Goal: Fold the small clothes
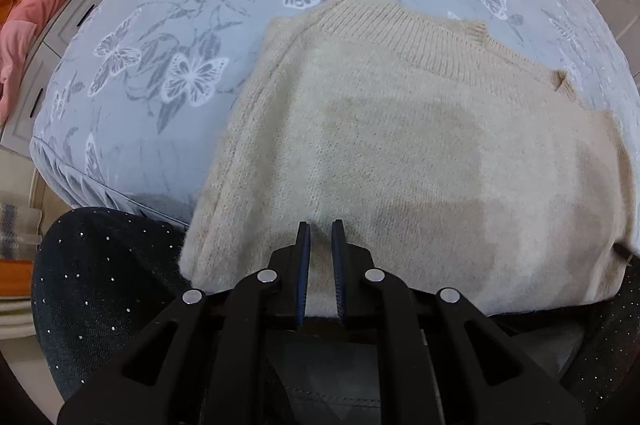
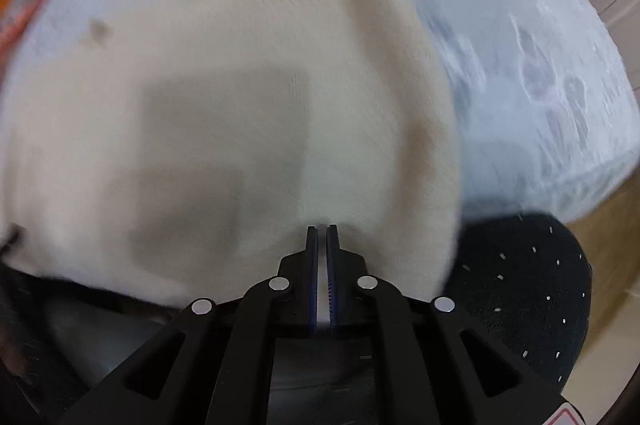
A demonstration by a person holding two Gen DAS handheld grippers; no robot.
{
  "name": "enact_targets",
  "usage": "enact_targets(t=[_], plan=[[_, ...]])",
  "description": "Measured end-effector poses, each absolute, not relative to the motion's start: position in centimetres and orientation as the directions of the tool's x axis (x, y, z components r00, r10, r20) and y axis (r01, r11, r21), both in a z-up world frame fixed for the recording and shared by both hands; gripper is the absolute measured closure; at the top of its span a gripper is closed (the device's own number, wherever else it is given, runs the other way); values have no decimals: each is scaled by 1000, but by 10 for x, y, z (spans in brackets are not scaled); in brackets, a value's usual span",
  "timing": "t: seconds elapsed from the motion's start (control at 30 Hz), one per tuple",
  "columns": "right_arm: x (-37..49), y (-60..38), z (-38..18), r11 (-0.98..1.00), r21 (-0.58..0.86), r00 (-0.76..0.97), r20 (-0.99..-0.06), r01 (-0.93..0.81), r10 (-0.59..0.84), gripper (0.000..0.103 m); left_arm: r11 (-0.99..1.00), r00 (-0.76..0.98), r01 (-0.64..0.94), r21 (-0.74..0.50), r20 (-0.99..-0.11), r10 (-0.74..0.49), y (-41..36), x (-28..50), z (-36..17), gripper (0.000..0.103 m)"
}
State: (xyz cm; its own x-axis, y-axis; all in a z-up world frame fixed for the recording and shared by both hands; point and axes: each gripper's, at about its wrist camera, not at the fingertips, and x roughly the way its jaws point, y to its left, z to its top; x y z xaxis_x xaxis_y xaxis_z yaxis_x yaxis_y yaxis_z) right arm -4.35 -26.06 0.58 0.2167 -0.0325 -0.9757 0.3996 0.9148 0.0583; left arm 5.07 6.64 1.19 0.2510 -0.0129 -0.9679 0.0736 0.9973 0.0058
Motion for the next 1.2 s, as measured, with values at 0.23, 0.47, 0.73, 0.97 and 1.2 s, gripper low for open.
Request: enact_targets(t=[0.23, 0.47, 0.73, 0.97, 1.2], plan=[[15, -257, 34, 926, 65, 308, -950, 373, -57, 88, 998, 253, 63, 5, -967, -11, 65, 55, 16, 92], [51, -305, 30, 885, -2, 290, -945, 466, -155, 70, 1000, 350, 6, 30, -936, 26, 81, 102, 39, 60], [80, -351, -3, 871, -56, 219, -958, 488, -184, 47, 999, 253, -35, -13, -967, -4, 89, 177, -6, 63], [89, -332, 21, 917, -34, 330, -927, 397, -177, 95, 993, 299, -68, -94, -952, -70, 95, 175, 19, 95], [102, -340, -20, 912, -130, 200, -954, 389, -222, 92, 999, 247, -44, 10, -969, 21, 83, 180, 2, 92]])
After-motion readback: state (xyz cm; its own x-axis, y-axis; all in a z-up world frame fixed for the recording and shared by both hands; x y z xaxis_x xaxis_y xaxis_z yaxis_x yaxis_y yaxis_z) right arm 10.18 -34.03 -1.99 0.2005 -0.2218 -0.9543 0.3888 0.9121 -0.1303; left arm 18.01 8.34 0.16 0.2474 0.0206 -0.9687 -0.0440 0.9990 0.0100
